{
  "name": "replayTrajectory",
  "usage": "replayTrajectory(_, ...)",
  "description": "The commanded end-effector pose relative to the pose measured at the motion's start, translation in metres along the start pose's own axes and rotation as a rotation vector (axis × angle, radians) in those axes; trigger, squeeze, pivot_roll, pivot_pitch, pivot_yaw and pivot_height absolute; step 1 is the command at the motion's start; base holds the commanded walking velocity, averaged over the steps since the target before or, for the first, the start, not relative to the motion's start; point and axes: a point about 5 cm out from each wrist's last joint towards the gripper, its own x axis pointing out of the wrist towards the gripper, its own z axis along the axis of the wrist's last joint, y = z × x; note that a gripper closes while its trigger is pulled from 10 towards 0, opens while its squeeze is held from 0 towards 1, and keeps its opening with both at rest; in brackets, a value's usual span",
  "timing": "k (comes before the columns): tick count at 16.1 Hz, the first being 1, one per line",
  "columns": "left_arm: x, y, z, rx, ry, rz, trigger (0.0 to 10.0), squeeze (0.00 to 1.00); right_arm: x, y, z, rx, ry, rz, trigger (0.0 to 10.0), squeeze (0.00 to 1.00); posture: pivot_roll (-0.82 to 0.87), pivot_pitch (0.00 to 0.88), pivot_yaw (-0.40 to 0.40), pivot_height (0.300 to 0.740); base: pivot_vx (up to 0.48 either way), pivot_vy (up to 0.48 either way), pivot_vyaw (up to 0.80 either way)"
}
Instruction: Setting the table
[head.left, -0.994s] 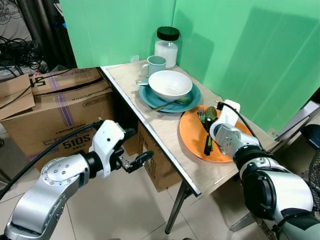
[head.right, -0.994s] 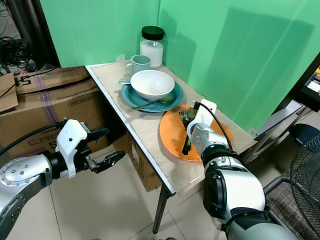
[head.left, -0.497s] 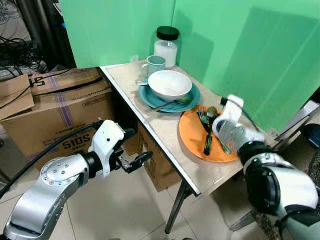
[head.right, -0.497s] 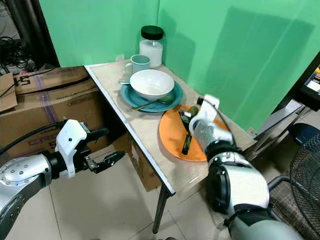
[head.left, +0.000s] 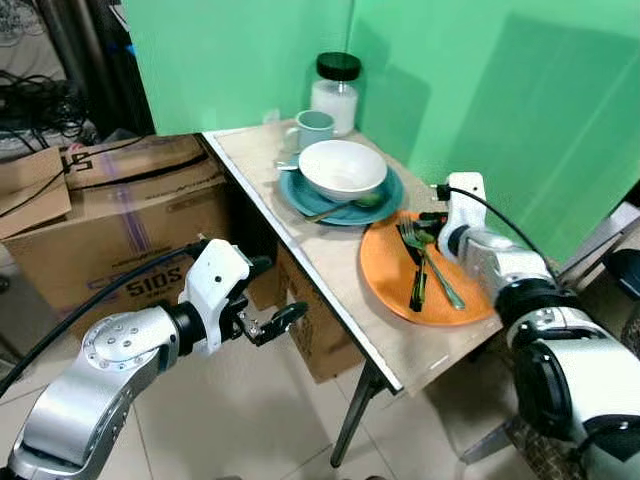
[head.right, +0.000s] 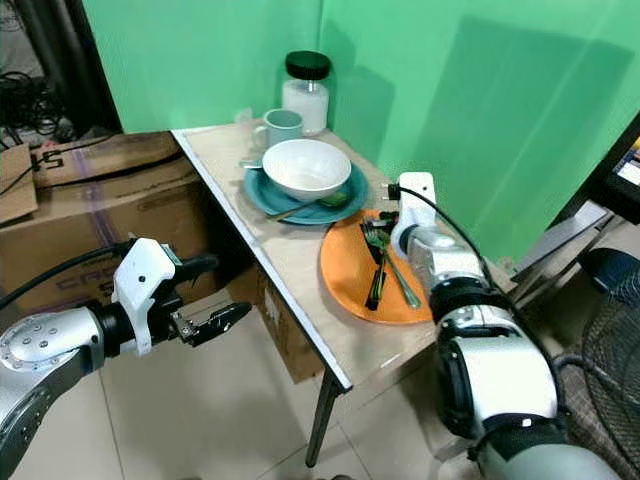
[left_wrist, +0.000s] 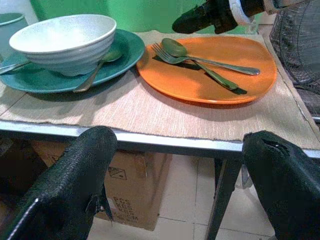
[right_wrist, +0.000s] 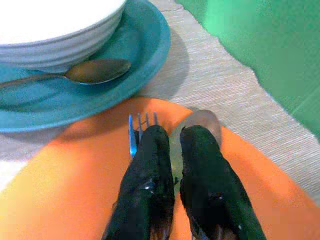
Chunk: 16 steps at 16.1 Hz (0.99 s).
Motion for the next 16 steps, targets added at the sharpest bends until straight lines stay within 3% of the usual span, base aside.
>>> replayTrajectory(1,0.002,-0.001,0.003,0.014,-0.009,-0.021,10.0,0.0,-0.002,-0.006,-0.004,-0.027,0.019,0.023,10.0,1.0,0.09,0.0,-0.085,0.74,0.0,0.0,0.0)
replayTrajectory(5,0.002,0.0,0.004,0.013,-0.013,-0.026,10.0,0.0,-0.006,-0.017,-0.02,-0.057,0.097,0.073,10.0,1.0,0.09,0.0,-0.085,0.74,0.0,0.0,0.0)
replayTrajectory(10,0.003,0.0,0.005,0.011,-0.014,-0.033,10.0,0.0,-0.008,-0.02,-0.037,-0.056,0.19,0.049,10.0,1.0,0.09,0.0,-0.08,0.74,0.0,0.0,0.0)
replayTrajectory(11,0.003,0.0,0.005,0.011,-0.014,-0.034,10.0,0.0,-0.008,-0.02,-0.039,-0.028,0.204,0.054,10.0,0.0,0.09,0.0,-0.08,0.74,0.0,0.0,0.0)
replayTrajectory(16,0.003,0.0,0.005,0.012,-0.013,-0.037,10.0,0.0,-0.01,-0.023,-0.047,0.02,0.247,0.025,10.0,0.0,0.09,0.0,-0.079,0.74,0.0,0.0,0.0)
